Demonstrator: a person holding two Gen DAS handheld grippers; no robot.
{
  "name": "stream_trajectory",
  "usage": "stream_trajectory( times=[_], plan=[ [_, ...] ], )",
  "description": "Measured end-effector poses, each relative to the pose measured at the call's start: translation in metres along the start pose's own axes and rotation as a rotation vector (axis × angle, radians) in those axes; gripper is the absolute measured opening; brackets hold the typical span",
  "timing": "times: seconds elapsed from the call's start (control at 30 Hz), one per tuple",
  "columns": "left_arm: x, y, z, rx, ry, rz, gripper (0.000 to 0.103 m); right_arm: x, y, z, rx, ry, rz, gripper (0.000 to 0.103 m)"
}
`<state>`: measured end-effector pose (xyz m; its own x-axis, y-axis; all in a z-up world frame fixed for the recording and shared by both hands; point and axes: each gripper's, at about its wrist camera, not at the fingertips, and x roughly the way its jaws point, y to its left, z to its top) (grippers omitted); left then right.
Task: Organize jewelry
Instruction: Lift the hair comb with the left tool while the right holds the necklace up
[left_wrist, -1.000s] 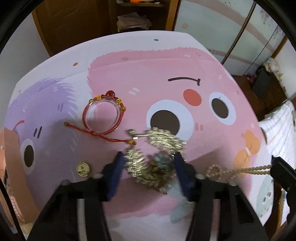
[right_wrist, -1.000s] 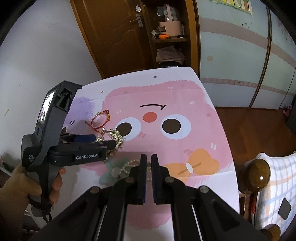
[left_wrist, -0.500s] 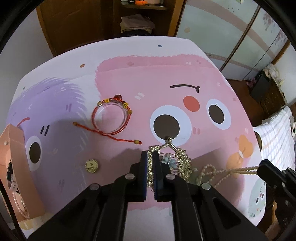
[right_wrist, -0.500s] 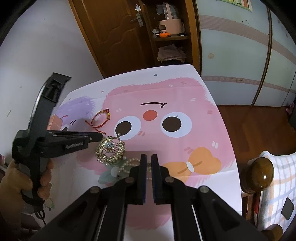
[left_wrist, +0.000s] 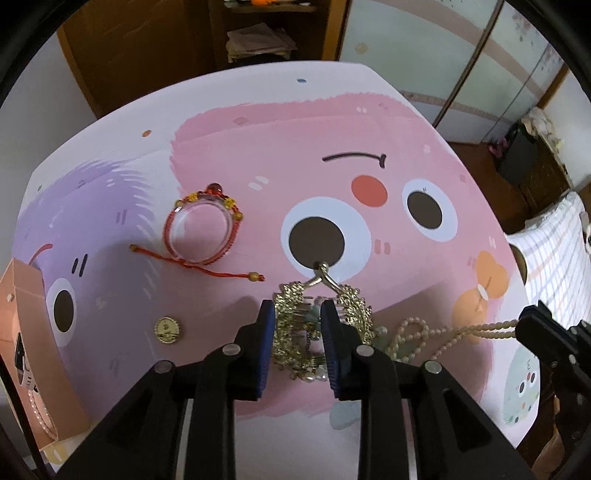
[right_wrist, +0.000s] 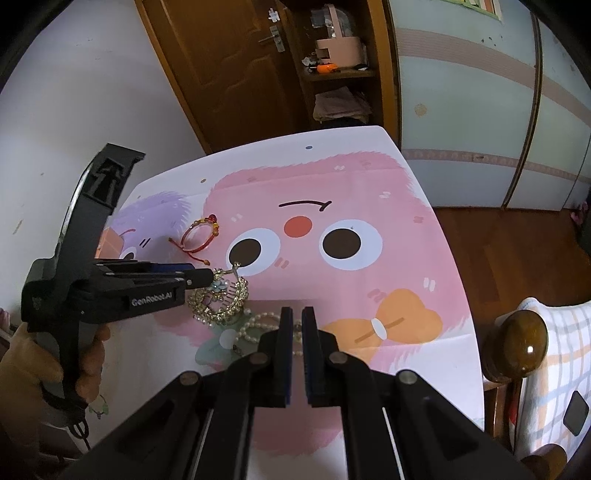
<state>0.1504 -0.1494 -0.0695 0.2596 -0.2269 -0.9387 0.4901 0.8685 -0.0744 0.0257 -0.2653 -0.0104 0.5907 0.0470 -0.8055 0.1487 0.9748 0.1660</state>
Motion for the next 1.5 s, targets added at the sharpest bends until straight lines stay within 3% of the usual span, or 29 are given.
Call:
stream_trajectory(
  times=[0.23,0.37,0.5,0.67,0.9,0.93,0.97,1.0,1.2,1.5],
  plan=[
    [0.004,-0.008,0.001,0.019,0.025,-0.013,0.028,0.000,0.000,0.000,-0.001,0.003,0.003,0.004],
    [0.001,-0.013,0.000,0.031,0.018,-0.010,0.054,0.000,-0.001,-0.002,0.001,0.006,0.007,0.004],
    [0.004,-0.016,-0.001,0.052,0.013,0.007,0.054,0.000,-0.001,-0.003,0.004,0.006,0.008,0.004],
    [0.009,-0.018,-0.001,0.055,0.026,0.002,0.038,0.000,-0.002,-0.003,0.010,0.006,0.005,0.004],
    [0.014,-0.019,-0.002,0.073,0.034,0.014,0.033,0.003,-0.001,-0.004,0.015,0.015,0.013,0.004],
    [0.015,-0.020,-0.001,0.076,0.029,0.023,0.030,0.003,-0.002,-0.004,0.015,0.015,0.013,0.004],
    [0.015,-0.020,-0.001,0.081,0.026,0.032,0.020,0.003,-0.001,-0.005,0.013,0.017,0.014,0.004],
    [0.015,-0.020,0.000,0.080,0.028,0.023,0.018,0.003,-0.001,-0.005,0.012,0.018,0.014,0.004],
    [0.009,-0.017,-0.002,0.065,0.026,0.017,0.018,0.003,0.000,-0.005,0.016,0.017,0.014,0.004],
    [-0.047,0.004,-0.010,-0.025,-0.074,-0.014,0.018,-0.014,0.012,0.001,-0.013,-0.017,0.031,0.004]
  ],
)
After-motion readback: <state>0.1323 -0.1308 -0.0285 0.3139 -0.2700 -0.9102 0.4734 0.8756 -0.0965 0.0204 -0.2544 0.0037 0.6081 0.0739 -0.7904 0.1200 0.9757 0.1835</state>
